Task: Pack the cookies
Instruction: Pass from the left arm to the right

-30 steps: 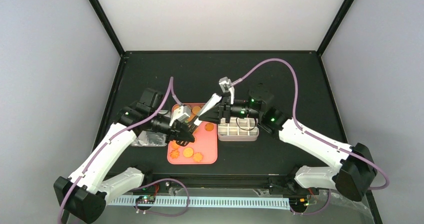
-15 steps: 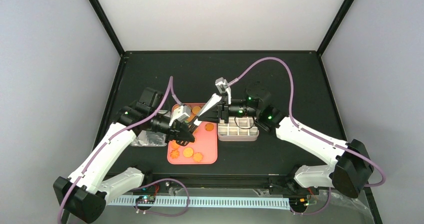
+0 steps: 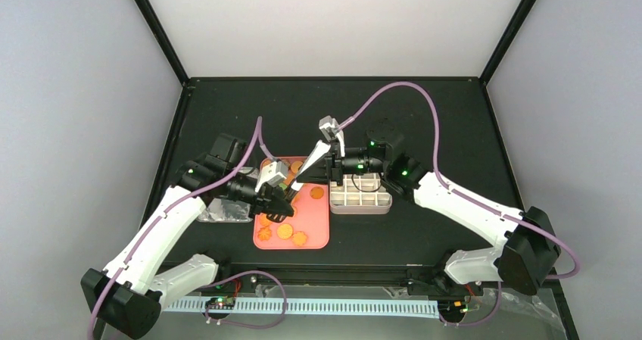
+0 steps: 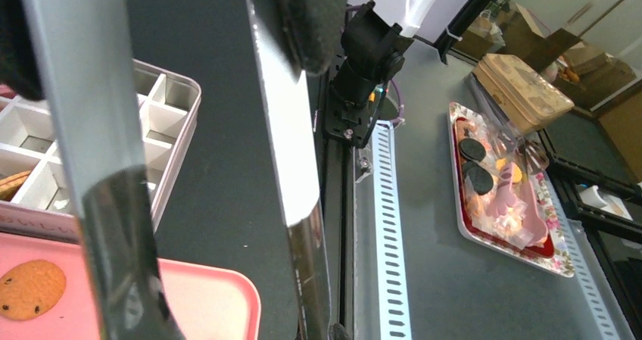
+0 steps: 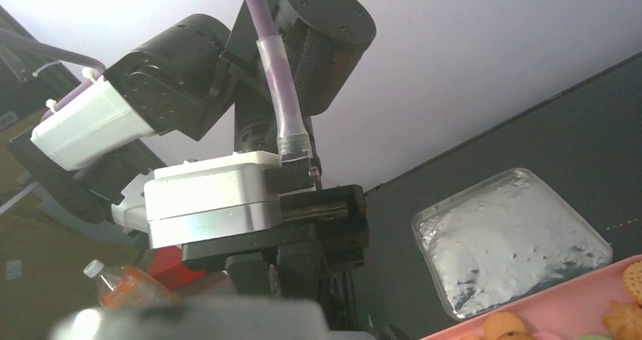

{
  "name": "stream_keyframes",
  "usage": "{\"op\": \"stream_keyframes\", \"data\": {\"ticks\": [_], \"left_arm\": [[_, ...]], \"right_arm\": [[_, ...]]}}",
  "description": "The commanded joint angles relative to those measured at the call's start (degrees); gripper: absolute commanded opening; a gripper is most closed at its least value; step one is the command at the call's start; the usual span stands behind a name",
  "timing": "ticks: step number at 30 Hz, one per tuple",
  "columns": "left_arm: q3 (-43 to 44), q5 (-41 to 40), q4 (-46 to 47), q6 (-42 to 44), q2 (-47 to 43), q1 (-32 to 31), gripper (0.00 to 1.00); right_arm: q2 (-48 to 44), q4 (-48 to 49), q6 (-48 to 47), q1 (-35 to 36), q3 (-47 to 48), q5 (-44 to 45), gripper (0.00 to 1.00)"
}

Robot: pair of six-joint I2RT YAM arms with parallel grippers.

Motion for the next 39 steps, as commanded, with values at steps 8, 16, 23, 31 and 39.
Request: {"op": "stream_keyframes", "data": {"ticks": [8, 16, 23, 31, 39], "left_arm": [[4.31, -4.05, -1.40, 3.23, 0.07, 0.16, 0.08], [8.30, -21.59, -3.14, 2.26, 0.57, 0.32, 0.39], [8.61, -30.92, -5.82, 6.51, -0.50, 5.01, 0.54], [8.14, -33.16, -6.31, 14.76, 0.10, 18.75, 0.65], [6.03, -29.96, -4.82, 13.80, 0.91, 20.99, 0.65]], "right_arm": [[-2.54, -3.59, -3.46, 0.25, 1.80, 3.80, 0.30], [-4.02, -5.75, -5.68, 0.50, -0.45, 12.75, 0.29], [-3.74, -9.12, -9.28, 2.99, -2.97, 20.14, 0.29], [-2.12, -12.44, -12.38, 9.55, -5.97, 27.98, 0.30], [1.86, -13.93, -14.40, 18.17, -6.48, 39.10, 0.32]]}}
